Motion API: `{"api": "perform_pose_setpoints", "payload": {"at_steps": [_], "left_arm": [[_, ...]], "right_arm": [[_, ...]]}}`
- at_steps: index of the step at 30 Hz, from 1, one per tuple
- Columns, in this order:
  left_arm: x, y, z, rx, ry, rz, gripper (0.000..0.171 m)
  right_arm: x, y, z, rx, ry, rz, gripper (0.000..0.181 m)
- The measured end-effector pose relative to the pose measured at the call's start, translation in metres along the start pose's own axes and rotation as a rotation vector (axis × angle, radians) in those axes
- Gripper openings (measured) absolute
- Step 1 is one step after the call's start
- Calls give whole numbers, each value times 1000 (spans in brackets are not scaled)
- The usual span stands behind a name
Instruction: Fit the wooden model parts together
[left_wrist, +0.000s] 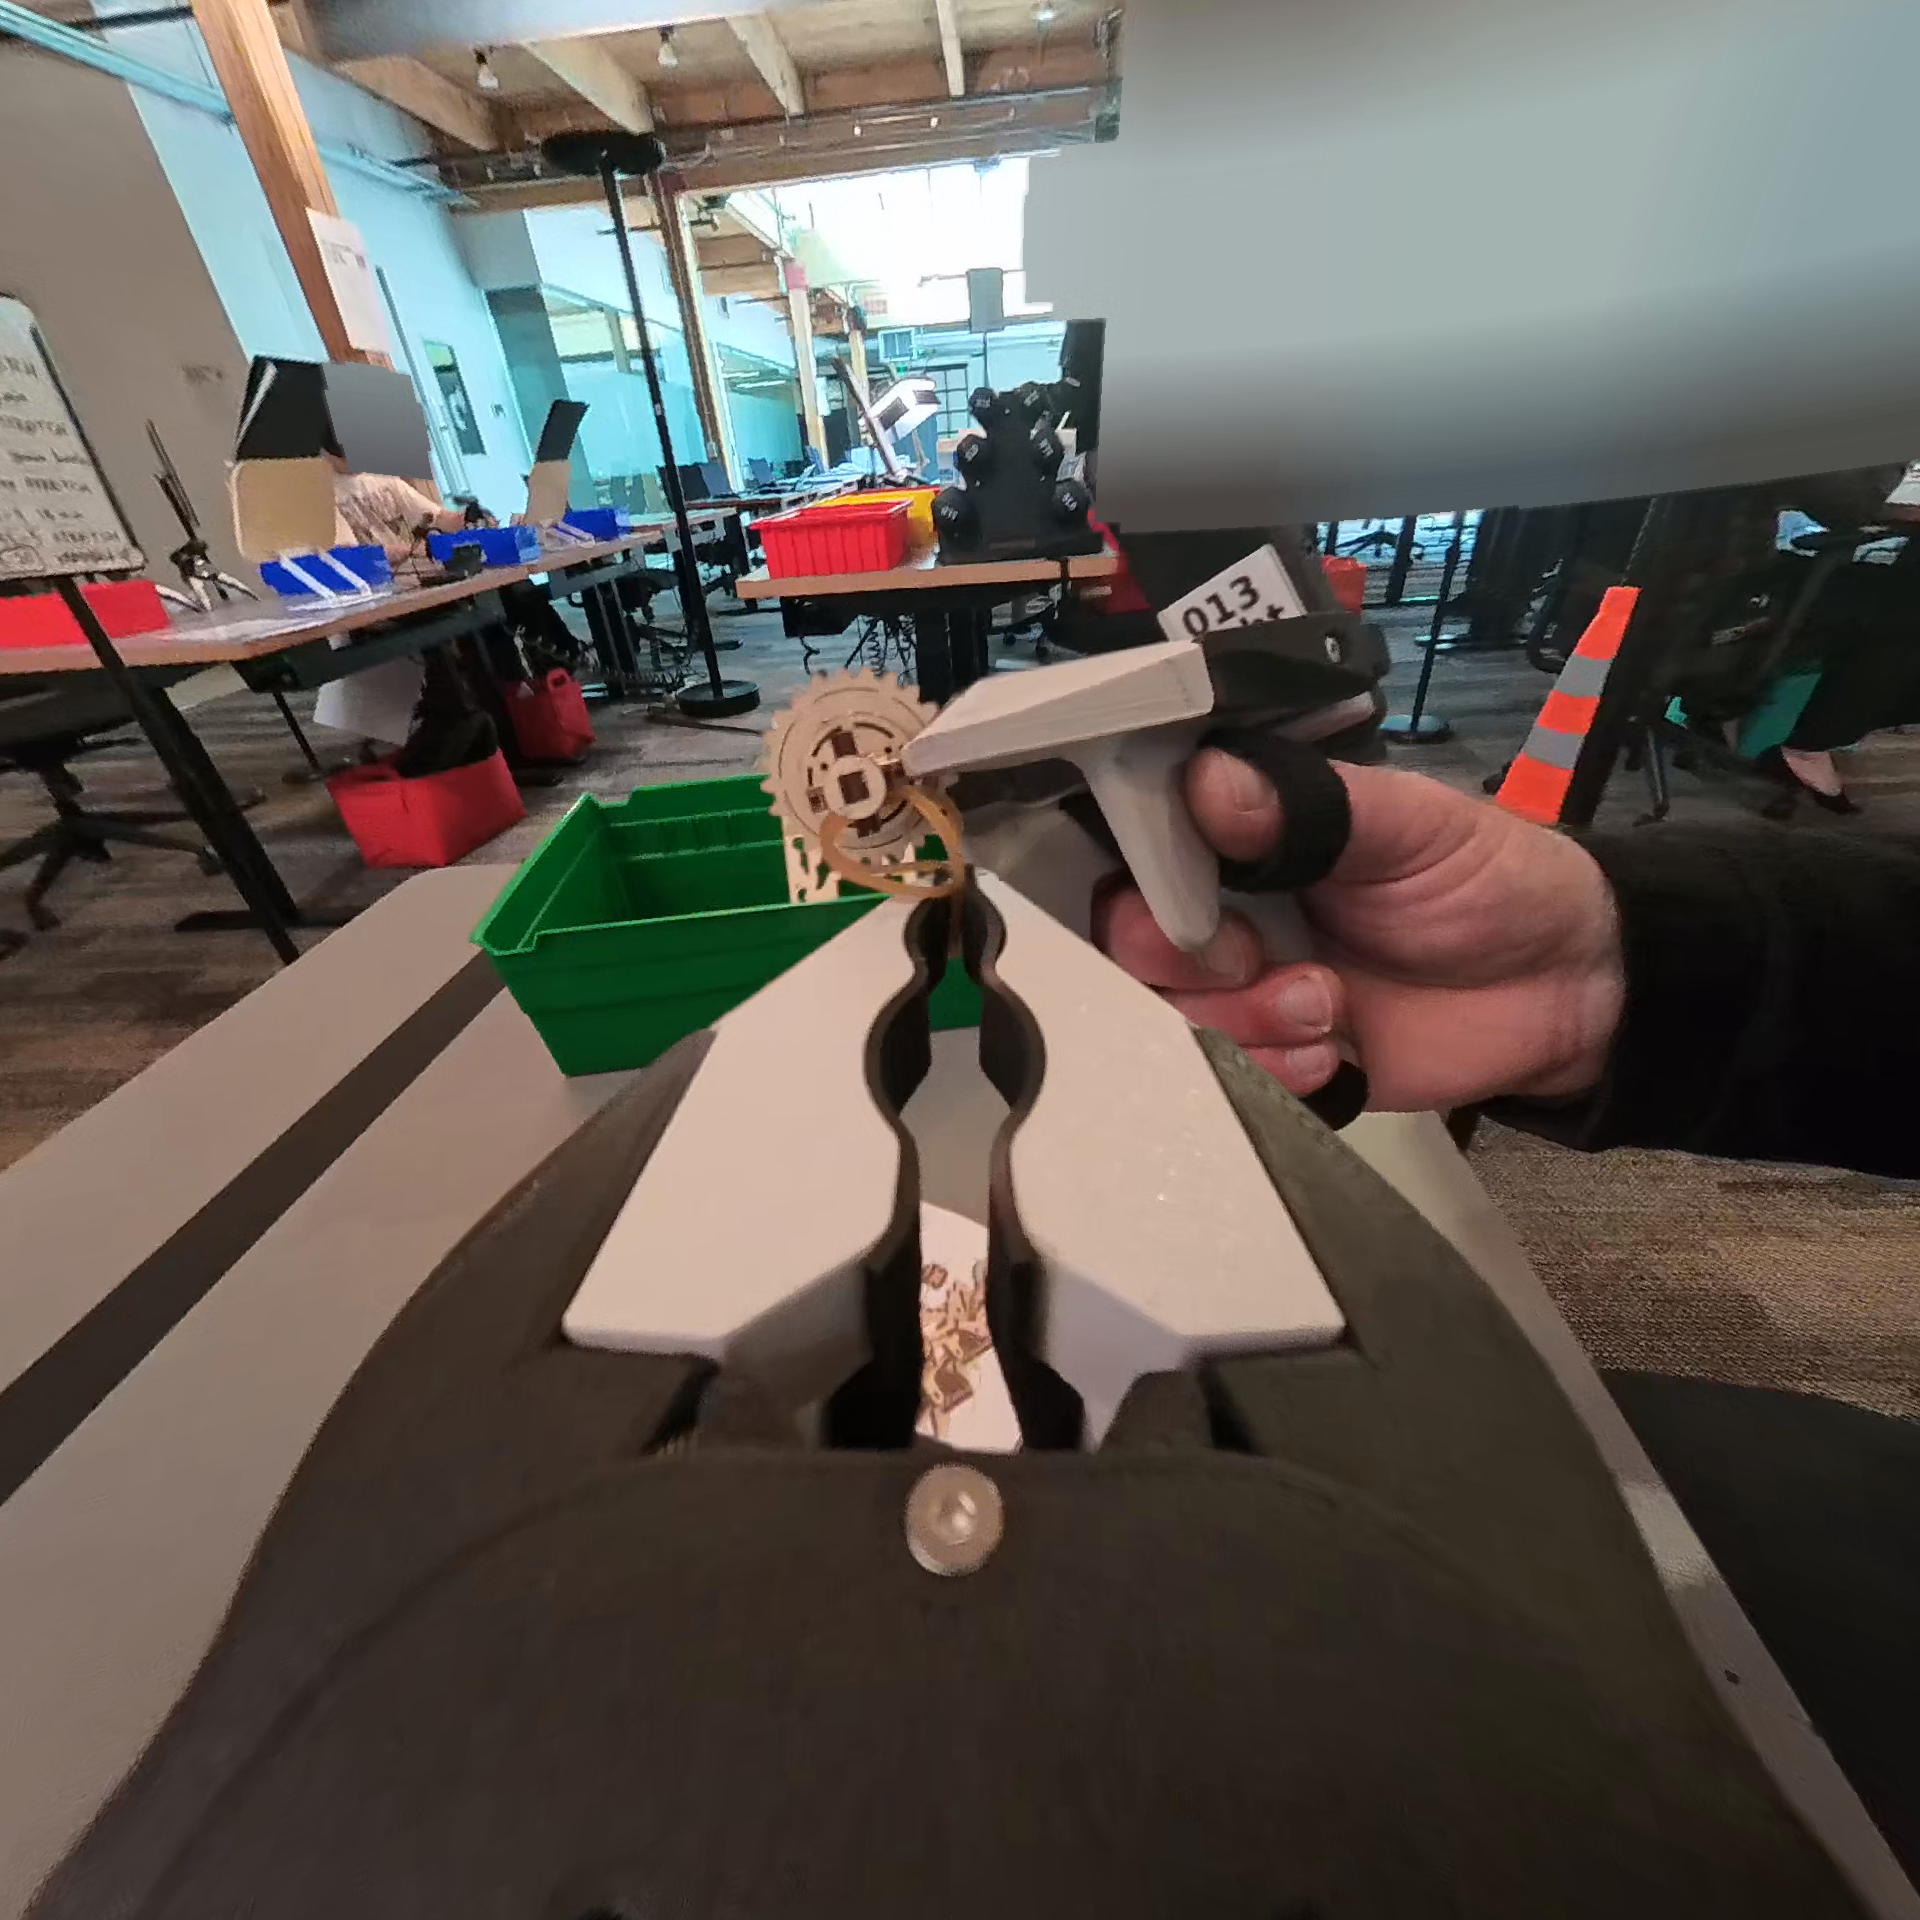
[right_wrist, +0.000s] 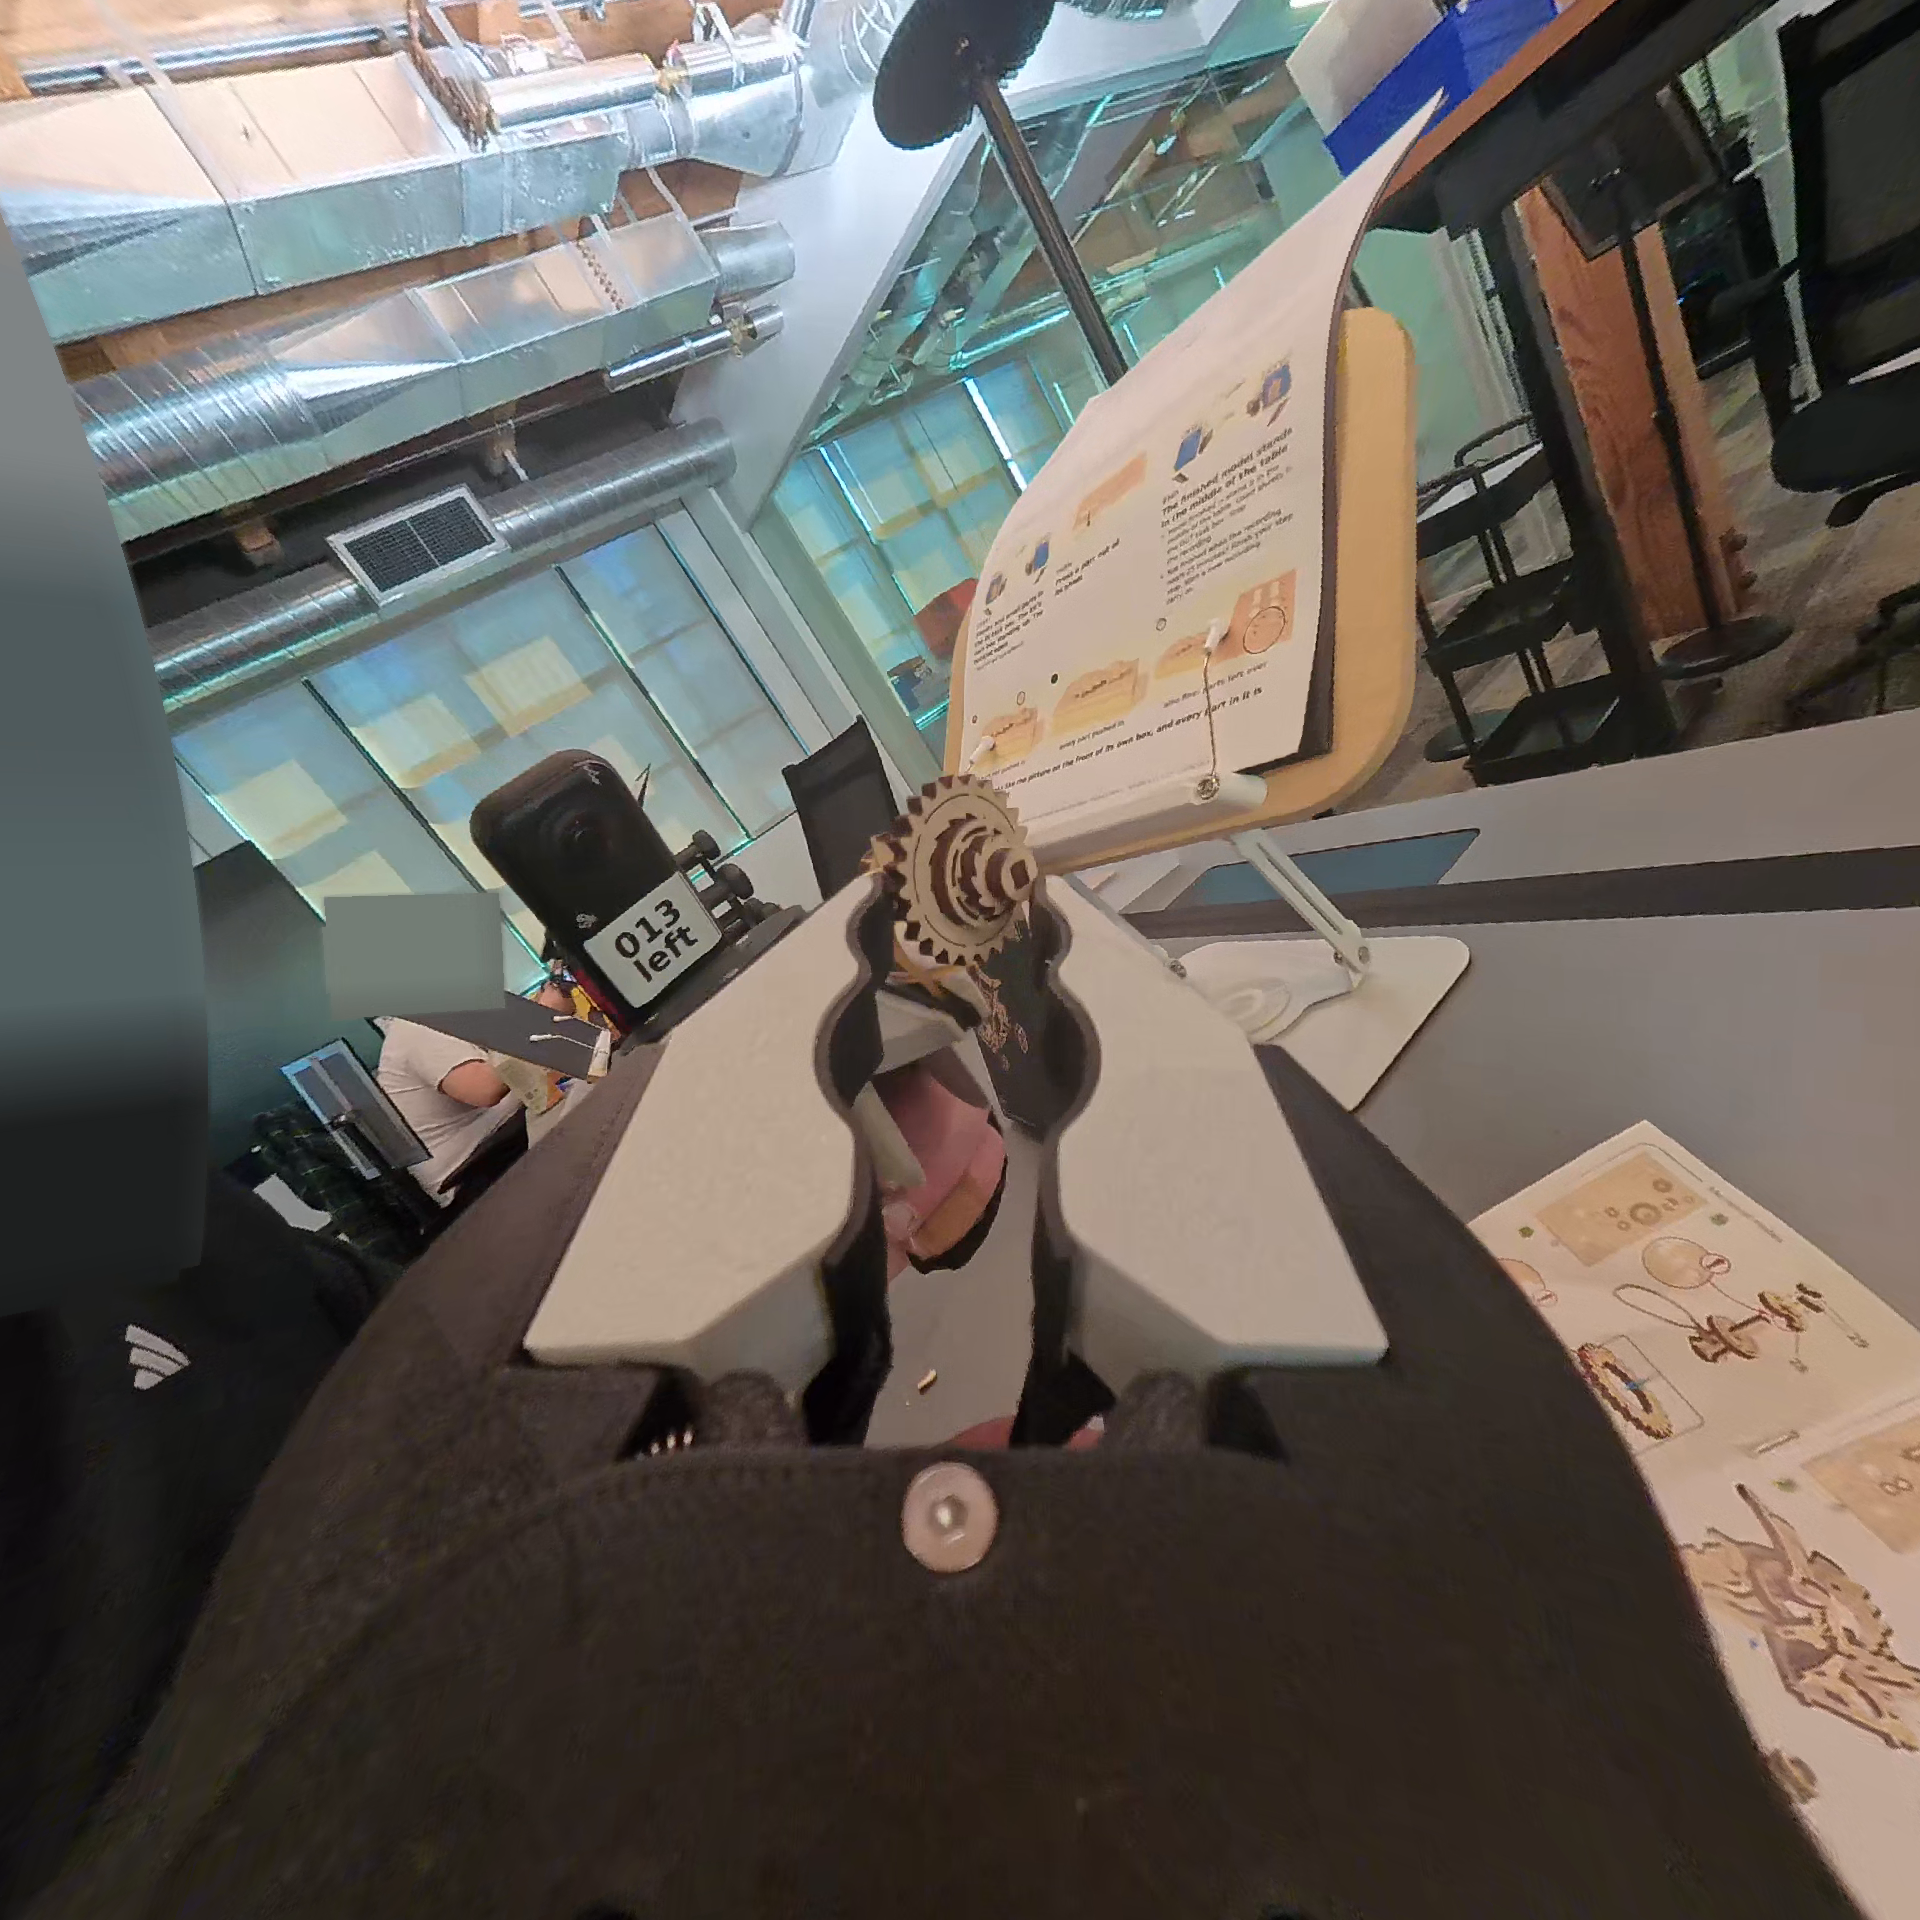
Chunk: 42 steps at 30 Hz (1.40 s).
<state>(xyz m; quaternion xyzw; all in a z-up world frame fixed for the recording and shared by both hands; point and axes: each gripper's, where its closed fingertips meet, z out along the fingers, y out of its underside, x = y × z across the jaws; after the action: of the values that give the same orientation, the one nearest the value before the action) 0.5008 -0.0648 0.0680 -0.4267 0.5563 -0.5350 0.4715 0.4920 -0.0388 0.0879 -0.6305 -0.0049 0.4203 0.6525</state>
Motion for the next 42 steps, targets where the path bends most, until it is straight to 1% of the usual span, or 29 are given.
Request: {"api": "perform_pose_setpoints", "payload": {"at_steps": [4,8,10,13,15,17,26,27,29,31,33,34,36,42], "left_arm": [[12,-11,-2,58,68,1,0],[22,-18,-4,85,123,46,0],[22,-19,-6,96,127,57,0],[25,-20,-9,92,149,127,0],[28,-20,-11,85,166,145,0],[29,-22,-13,94,177,134,0],[31,-26,-13,126,230,33,0],[30,-26,-13,126,231,20,0],[30,-25,-13,121,247,-7,0],[30,-26,-14,115,257,-25,0],[34,-27,-15,106,289,-34,0],[36,-26,-15,91,299,-34,0],[41,-25,-15,72,325,-24,0],[50,-15,-16,-16,353,52,0]], "right_arm": [[-10,-4,-1,4,14,-20,22],[-16,-5,-2,0,30,-20,22],[-18,-3,-1,-18,31,-9,22],[-23,4,0,-62,18,32,23],[-23,10,1,-92,12,65,23],[-22,11,0,-100,20,82,28],[-26,5,-11,-135,23,32,37],[-26,5,-13,-150,39,0,37],[-27,4,-17,-186,79,-136,35],[-33,7,-20,-282,115,-357,32],[-47,11,-20,-375,94,-559,26],[-50,13,-19,-417,90,-630,23],[-54,17,-18,-492,70,-716,19],[-61,32,-23,-667,-38,-802,10]]}}
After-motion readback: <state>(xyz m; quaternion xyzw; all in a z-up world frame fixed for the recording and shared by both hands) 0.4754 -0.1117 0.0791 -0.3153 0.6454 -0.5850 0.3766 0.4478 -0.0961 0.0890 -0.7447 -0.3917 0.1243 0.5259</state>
